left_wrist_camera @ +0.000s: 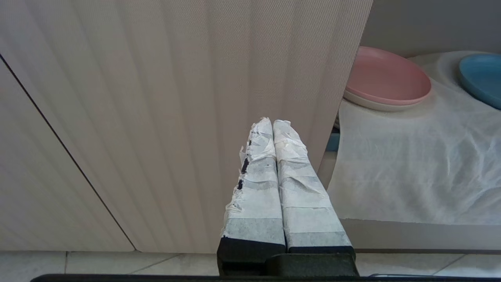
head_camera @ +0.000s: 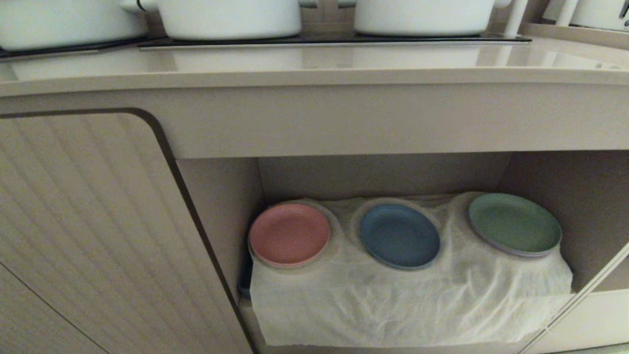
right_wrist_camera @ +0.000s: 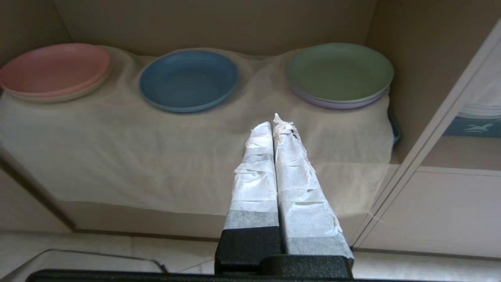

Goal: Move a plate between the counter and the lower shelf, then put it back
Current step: Pick up the plate in the cupboard

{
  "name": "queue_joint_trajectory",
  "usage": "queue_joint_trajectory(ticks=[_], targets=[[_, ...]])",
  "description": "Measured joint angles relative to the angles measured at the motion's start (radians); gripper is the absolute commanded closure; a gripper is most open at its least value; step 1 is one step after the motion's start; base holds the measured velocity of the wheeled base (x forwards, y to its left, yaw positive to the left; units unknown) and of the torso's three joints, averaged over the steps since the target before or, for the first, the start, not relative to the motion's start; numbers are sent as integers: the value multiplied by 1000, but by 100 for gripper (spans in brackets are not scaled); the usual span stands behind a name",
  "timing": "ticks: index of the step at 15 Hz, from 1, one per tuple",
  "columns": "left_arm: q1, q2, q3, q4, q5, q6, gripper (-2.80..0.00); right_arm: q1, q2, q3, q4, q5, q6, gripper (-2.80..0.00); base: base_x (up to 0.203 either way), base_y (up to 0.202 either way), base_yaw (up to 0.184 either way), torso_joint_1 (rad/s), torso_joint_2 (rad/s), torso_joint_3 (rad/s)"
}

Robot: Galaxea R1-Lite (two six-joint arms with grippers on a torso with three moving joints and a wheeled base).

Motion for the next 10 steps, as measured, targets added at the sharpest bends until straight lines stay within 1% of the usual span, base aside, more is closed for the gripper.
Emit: queue_joint_trajectory(ticks=[3, 7, 10], targets=[[0, 0, 0, 0, 0, 0, 0, 20, 73, -43, 0, 25, 8, 0, 0, 0, 0, 0, 0, 0], [0, 0, 0, 0, 0, 0, 0, 123, 214, -123, -8, 37, 19, 0, 0, 0, 0, 0, 0, 0], [0, 0, 0, 0, 1, 0, 0, 176, 354, -157, -70, 35, 47, 0, 0, 0, 0, 0, 0, 0]])
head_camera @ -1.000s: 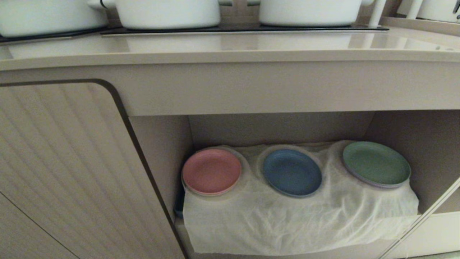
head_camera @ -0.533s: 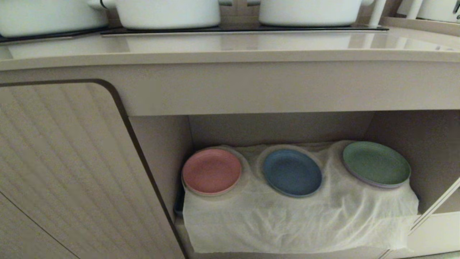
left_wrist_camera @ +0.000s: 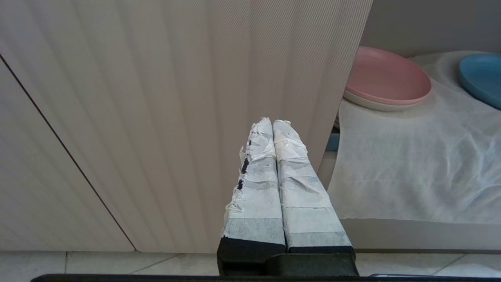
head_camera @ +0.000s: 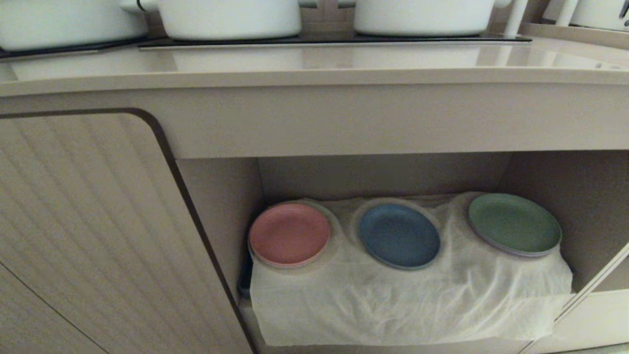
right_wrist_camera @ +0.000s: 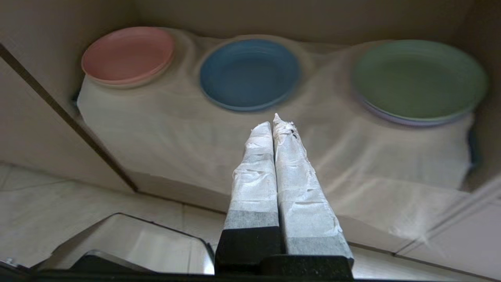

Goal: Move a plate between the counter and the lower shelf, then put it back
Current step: Pick up the plate in the cupboard

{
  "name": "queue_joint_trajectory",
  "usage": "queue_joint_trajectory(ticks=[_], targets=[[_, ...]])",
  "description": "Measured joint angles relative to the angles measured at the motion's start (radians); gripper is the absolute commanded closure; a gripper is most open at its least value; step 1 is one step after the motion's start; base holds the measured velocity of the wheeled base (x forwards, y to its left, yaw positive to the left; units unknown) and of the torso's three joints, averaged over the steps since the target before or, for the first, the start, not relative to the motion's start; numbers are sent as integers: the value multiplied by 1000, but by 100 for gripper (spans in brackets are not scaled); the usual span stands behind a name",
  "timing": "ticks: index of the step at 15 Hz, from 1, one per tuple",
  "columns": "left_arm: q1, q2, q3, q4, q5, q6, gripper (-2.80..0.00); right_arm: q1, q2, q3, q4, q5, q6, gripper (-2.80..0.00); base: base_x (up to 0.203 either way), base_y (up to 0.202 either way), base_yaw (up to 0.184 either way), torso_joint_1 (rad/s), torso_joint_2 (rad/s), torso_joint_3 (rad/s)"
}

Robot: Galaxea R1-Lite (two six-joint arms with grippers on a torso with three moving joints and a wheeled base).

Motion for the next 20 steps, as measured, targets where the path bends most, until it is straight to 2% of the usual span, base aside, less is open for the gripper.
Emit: queue_joint_trajectory(ticks=[10, 15, 20], targets=[[0, 0, 0, 0, 0, 0, 0, 18, 518, -5, -134, 0, 0, 0, 0, 0, 0, 0, 0, 0], [0, 0, 0, 0, 0, 0, 0, 21, 774, 11, -301, 3, 9, 0, 0, 0, 0, 0, 0, 0], [0, 0, 0, 0, 0, 0, 0, 22, 970, -5, -426, 4, 64, 0, 0, 0, 0, 0, 0, 0]])
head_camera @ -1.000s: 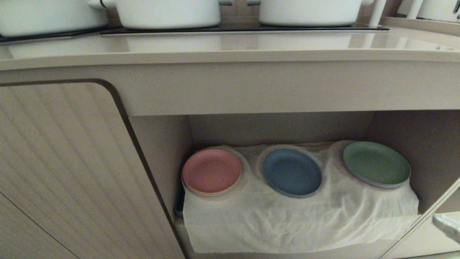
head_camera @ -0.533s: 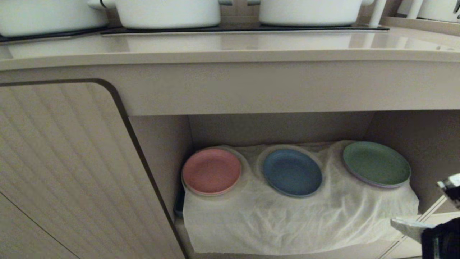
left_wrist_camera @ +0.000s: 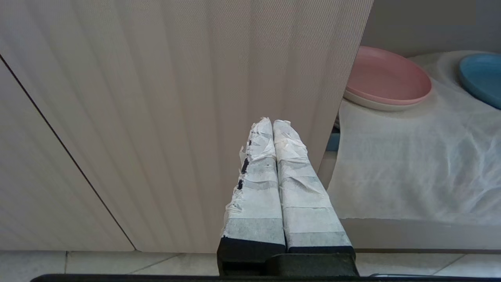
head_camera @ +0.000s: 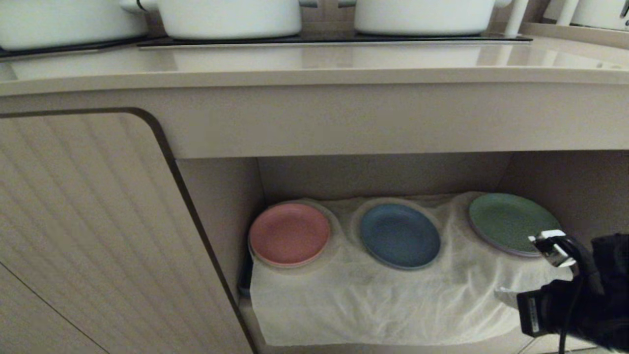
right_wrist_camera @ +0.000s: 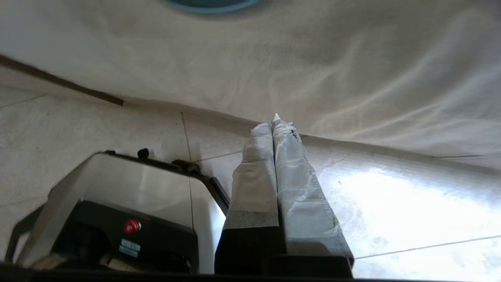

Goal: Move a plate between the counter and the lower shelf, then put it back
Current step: Pick up the plate in the cupboard

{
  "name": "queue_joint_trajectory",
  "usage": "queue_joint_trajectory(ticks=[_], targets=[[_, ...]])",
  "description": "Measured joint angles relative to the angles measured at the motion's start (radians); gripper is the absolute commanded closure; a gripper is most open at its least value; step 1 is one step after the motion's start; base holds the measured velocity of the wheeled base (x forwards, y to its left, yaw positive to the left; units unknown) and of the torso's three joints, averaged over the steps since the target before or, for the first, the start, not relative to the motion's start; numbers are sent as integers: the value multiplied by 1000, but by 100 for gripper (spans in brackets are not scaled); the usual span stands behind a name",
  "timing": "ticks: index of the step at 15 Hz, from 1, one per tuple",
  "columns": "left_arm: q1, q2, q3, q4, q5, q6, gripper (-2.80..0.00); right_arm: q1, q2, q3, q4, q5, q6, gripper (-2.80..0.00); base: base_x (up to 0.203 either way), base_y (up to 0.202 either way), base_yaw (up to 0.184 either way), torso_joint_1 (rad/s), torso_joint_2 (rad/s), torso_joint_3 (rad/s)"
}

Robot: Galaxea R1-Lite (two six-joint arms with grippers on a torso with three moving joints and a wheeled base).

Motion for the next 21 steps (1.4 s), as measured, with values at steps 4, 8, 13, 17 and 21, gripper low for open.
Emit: queue_joint_trajectory(ticks=[4, 8, 13, 17, 21], targets=[[0, 0, 0, 0, 0, 1, 0, 0, 103, -53, -41, -1, 51, 0, 0, 0, 0, 0, 0, 0], [0, 0, 0, 0, -1, 0, 0, 1, 178, -127, -40, 0, 53, 0, 0, 0, 0, 0, 0, 0], [0, 0, 0, 0, -1, 0, 0, 23, 257, -215, -29, 1, 55, 0, 0, 0, 0, 0, 0, 0], [0, 0, 0, 0, 0, 0, 0, 34, 331, -281, -25, 1, 72, 0, 0, 0, 0, 0, 0, 0], [0, 0, 0, 0, 0, 0, 0, 51, 405, -348, -31, 0, 123, 0, 0, 0, 0, 0, 0, 0]])
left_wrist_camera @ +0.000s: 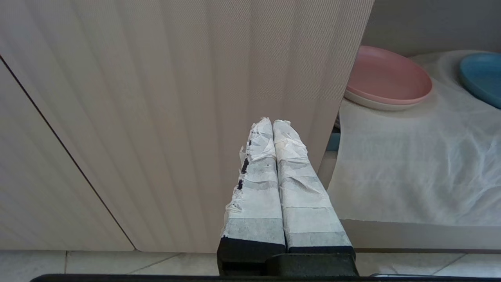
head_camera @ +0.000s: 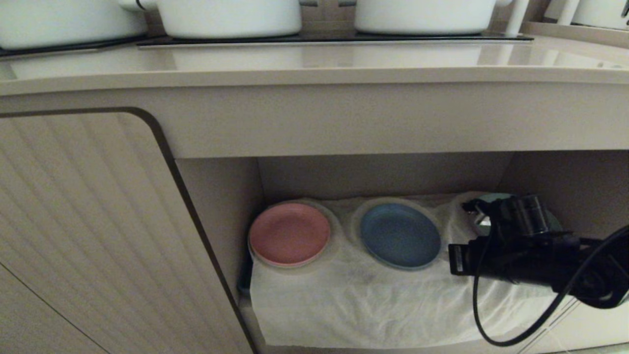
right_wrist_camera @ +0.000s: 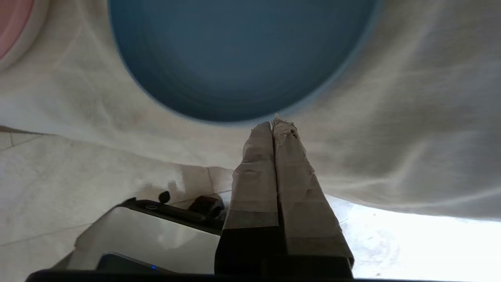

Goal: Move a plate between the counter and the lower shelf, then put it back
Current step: Pick up the plate in the cupboard

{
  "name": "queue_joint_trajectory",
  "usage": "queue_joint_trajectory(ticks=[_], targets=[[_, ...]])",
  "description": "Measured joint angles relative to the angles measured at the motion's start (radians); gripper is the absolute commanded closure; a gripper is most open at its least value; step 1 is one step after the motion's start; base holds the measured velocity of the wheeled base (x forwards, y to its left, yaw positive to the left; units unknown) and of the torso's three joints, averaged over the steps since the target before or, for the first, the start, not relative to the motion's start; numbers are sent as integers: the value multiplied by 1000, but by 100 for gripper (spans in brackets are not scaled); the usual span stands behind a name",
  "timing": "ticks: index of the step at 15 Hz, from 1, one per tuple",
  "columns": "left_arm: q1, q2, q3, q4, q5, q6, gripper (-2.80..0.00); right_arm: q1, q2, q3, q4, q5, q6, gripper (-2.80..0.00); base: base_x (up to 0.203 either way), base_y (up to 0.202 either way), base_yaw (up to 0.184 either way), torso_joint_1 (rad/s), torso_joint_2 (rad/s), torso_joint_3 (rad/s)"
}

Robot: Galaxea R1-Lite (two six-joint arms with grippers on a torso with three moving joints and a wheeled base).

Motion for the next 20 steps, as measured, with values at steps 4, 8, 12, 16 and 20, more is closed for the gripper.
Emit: queue_joint_trajectory(ticks=[4, 8, 12, 16, 20], targets=[[0, 0, 0, 0, -1, 0, 0, 3, 45, -36, 10, -1, 129, 0, 0, 0, 0, 0, 0, 0], [0, 0, 0, 0, -1, 0, 0, 0, 85, -54, -6, -4, 176, 0, 0, 0, 0, 0, 0, 0], [0, 0, 0, 0, 0, 0, 0, -16, 116, -85, -5, -8, 176, 0, 0, 0, 0, 0, 0, 0], [0, 0, 0, 0, 0, 0, 0, -35, 131, -89, -2, -10, 174, -280, 0, 0, 0, 0, 0, 0], [0, 0, 0, 0, 0, 0, 0, -49, 144, -105, -5, -10, 174, -280, 0, 0, 0, 0, 0, 0]])
